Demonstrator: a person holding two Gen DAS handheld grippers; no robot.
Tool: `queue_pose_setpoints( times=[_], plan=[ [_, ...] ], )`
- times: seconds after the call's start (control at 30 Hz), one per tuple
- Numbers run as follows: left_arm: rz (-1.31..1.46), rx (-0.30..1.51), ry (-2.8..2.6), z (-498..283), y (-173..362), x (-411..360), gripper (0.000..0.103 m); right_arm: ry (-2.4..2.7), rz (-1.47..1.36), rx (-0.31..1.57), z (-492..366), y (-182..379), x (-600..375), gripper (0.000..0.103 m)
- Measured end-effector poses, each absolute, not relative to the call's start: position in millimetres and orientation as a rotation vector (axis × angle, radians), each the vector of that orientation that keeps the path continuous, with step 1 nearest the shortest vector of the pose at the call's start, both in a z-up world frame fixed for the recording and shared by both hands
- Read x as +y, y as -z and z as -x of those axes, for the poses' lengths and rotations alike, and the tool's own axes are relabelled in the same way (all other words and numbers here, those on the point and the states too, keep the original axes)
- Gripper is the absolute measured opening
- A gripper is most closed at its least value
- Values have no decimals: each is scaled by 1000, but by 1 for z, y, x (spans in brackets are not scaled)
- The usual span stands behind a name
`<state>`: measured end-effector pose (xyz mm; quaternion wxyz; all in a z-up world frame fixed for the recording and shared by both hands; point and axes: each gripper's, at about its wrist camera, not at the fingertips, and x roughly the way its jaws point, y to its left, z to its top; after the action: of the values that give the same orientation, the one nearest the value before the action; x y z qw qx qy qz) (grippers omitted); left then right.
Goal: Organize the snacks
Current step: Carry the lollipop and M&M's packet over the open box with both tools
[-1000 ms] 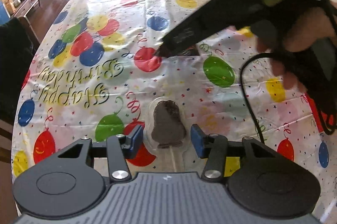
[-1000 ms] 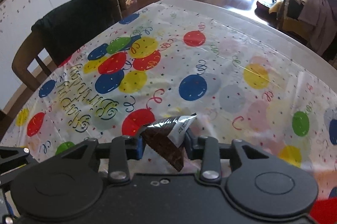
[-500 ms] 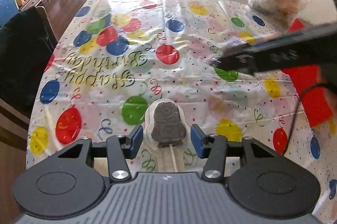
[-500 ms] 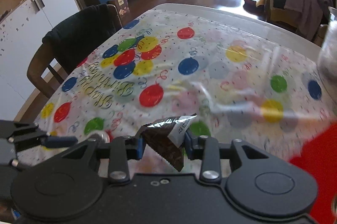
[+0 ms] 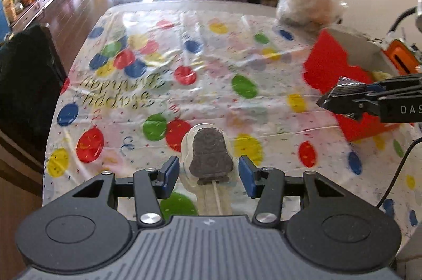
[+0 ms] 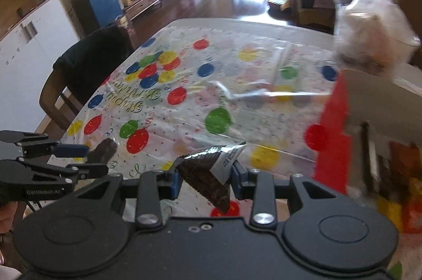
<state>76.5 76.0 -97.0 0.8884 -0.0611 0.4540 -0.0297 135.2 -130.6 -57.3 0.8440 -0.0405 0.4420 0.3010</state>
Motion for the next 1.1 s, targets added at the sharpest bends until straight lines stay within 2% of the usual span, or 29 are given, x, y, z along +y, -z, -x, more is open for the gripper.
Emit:
queue_pose_setpoints(
  times=[0.43,0.9,1.1],
  plan=[
    [50,810,228,-87,36,4,48,-457,28,834,-116,12,-224,34],
    [3,787,303,-139,8,-115,49,-390,21,793,-148,7,-325,34],
    [-21,802,298,-170,13,-159,49,-377,29,801,-174,20,-362,34]
  ],
)
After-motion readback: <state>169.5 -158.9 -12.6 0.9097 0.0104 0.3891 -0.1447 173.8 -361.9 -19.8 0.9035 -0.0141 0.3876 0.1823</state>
